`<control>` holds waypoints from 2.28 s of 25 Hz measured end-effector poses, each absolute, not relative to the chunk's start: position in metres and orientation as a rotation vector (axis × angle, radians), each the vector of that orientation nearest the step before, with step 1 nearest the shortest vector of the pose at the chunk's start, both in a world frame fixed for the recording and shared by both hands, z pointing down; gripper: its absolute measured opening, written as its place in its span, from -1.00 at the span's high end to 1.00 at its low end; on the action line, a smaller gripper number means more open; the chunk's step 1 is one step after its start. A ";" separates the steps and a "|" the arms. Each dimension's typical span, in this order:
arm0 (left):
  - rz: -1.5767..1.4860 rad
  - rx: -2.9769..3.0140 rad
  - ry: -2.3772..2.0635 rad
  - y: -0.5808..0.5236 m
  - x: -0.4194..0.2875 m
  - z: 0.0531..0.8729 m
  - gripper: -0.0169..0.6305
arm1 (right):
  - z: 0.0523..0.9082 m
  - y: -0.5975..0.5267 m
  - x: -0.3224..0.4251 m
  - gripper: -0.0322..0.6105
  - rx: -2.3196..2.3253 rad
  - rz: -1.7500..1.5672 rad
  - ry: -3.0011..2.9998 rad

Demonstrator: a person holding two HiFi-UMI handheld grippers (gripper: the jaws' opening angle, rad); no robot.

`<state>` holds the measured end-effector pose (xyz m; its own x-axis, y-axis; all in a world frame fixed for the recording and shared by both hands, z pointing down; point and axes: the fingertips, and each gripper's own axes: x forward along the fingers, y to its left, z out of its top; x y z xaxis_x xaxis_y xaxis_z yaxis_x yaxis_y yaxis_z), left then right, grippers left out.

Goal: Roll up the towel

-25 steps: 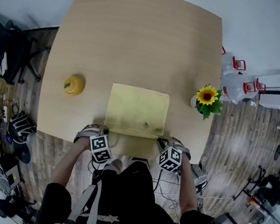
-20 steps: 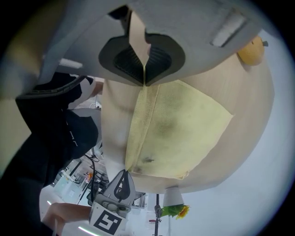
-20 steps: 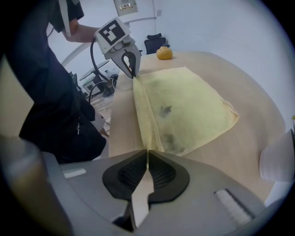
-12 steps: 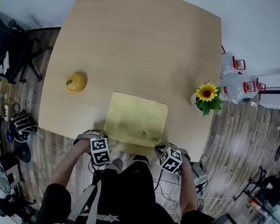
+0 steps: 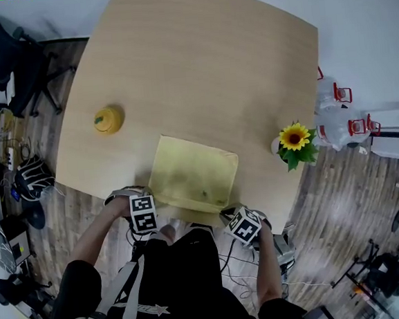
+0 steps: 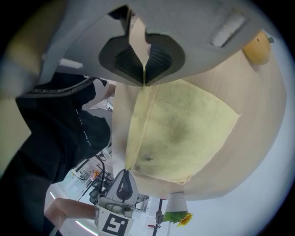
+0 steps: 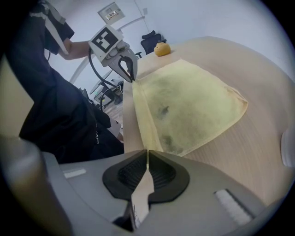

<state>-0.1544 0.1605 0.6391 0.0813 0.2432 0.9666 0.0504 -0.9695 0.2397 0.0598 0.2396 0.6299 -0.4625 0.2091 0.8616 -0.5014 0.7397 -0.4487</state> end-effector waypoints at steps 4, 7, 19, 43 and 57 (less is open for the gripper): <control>2.019 2.188 0.303 0.151 -0.151 0.638 0.87 | 0.626 0.231 0.062 0.85 0.219 0.868 -1.887; 2.025 2.183 0.296 0.145 -0.149 0.639 0.87 | 0.626 0.224 0.064 0.85 0.225 0.877 -1.890; 2.026 2.175 0.242 0.128 -0.146 0.650 0.87 | 0.635 0.208 0.072 0.84 0.252 0.869 -1.893; 2.066 2.281 0.000 0.106 -0.145 0.654 0.46 | 0.646 0.198 0.076 0.77 0.431 0.638 -1.873; 2.075 2.390 -0.151 0.108 -0.150 0.635 0.45 | 0.628 0.203 0.081 0.48 0.560 0.512 -1.855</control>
